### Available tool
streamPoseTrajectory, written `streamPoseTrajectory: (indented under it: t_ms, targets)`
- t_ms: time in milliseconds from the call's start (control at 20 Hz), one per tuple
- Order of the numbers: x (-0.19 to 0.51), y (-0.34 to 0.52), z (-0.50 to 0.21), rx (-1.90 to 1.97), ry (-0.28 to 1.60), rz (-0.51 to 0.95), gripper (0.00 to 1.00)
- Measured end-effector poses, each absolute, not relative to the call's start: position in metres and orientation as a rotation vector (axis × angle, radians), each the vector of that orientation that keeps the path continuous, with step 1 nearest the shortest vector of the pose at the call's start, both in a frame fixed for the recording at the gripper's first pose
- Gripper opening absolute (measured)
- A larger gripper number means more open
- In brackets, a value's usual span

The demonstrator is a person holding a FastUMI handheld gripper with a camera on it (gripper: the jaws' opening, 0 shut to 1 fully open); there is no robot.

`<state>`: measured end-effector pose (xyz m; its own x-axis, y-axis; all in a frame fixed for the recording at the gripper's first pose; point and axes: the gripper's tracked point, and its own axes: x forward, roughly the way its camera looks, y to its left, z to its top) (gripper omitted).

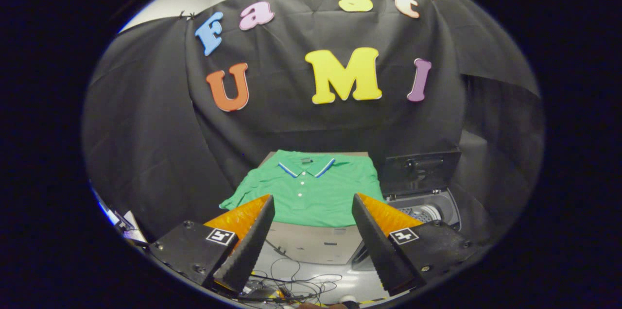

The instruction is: Put the clothes into the washing machine and then close the washing machine lid.

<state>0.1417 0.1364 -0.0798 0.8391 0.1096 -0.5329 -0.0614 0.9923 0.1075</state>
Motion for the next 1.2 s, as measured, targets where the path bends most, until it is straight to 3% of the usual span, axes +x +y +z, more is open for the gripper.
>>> streamPoseTrajectory:
  t_ms: [600, 1200]
  targets:
    - [0.286, 0.177, -0.149, -0.011, 0.970, 0.150, 1.00]
    - [0.328, 0.199, -0.243, -0.020, 1.277, 0.079, 1.00]
